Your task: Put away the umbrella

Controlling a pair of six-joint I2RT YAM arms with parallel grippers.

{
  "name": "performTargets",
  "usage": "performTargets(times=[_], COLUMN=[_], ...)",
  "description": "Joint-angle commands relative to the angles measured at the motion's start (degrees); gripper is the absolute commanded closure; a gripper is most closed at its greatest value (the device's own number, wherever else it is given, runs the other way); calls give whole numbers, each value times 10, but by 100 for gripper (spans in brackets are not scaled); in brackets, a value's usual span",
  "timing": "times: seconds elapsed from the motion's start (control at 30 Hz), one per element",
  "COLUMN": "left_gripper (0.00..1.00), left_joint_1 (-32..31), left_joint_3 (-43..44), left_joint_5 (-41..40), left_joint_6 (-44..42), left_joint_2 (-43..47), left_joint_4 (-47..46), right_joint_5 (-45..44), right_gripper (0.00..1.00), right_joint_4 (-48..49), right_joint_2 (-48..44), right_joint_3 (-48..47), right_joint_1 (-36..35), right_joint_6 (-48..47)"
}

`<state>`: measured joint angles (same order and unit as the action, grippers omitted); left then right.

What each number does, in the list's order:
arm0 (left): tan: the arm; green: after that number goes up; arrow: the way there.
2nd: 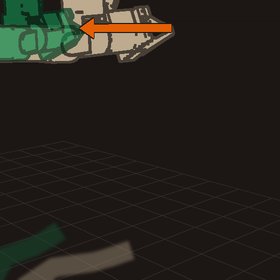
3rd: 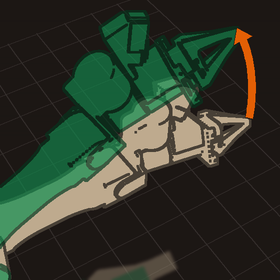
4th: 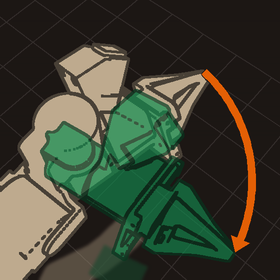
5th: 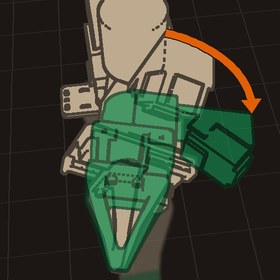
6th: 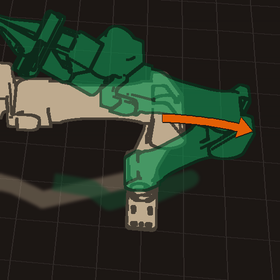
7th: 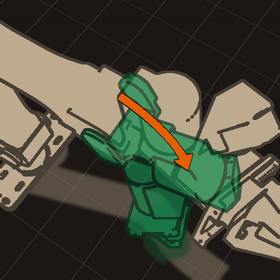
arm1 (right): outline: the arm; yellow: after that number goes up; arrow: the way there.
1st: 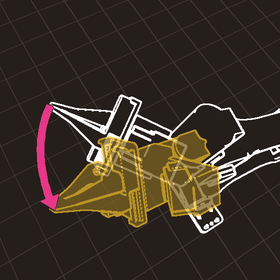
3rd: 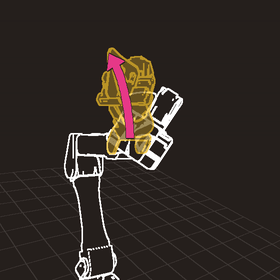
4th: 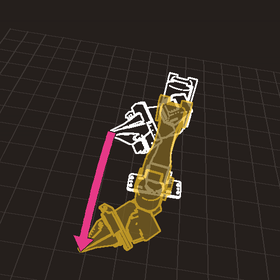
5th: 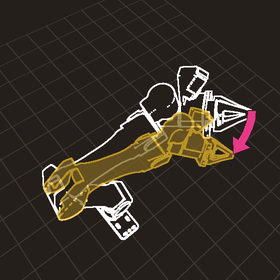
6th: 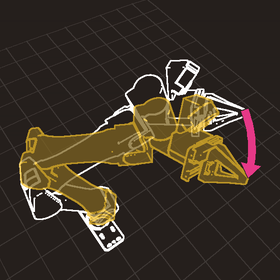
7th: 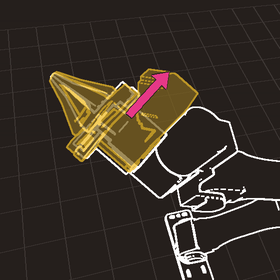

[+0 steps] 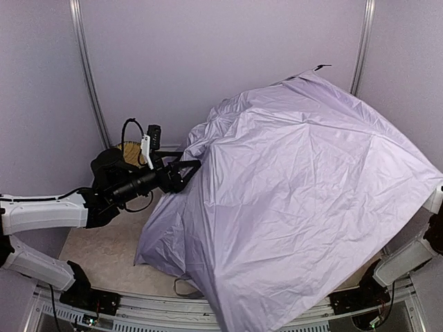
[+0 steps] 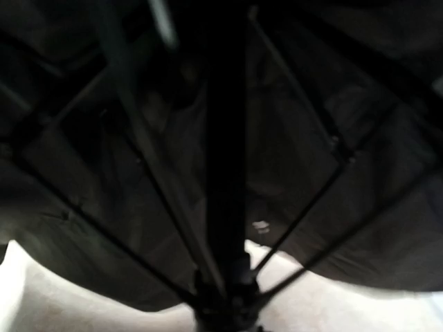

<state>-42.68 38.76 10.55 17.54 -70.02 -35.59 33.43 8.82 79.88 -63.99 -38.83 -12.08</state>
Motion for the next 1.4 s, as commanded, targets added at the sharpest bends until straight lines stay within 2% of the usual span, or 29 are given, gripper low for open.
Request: performTargets(times=[0.0,0.07,0.17,0.47,0.57,0.77,0.93,1.03,1.1,1.2,1.37], left_gripper=[1,1,1,4,15,56,80,93,97,98,100], left_joint_1=[-61,-85,-86,-62,-52,-41,-13,17,34,52,74], left_joint_3=[52,65,66,34,31,12,-12,-28,-37,-58,-85], left_joint_5=[70,61,41,-3,2,20,22,10,-10,-39,-37], left_joint_6=[-53,-71,-64,-51,-33,-13,-6,-10,-25,-46,-74], left_joint_2=[-58,-68,-69,-41,-58,-53,-10,21,42,78,128], left_joint_4=[-24,-30,-49,-85,-67,-49,-61,-55,-43,-41,-36], right_joint_5=[10,11,24,94,96,73,31,-1,-38,-78,-118], right_gripper=[100,98,93,81,71,54,37,22,16,13,7], right_joint_4=[32,21,-4,17,17,22,33,53,53,26,-94], right_joint_2=[29,57,100,143,148,141,108,71,36,-41,-203], right_joint_3=[-5,-11,-22,-31,-34,-32,34,96,134,184,201], right_joint_1=[-75,-105,-139,-167,-170,-170,-158,-151,-148,-143,-130], right_joint_6=[-16,-31,-59,-102,-120,-128,-109,-78,-55,-37,-34])
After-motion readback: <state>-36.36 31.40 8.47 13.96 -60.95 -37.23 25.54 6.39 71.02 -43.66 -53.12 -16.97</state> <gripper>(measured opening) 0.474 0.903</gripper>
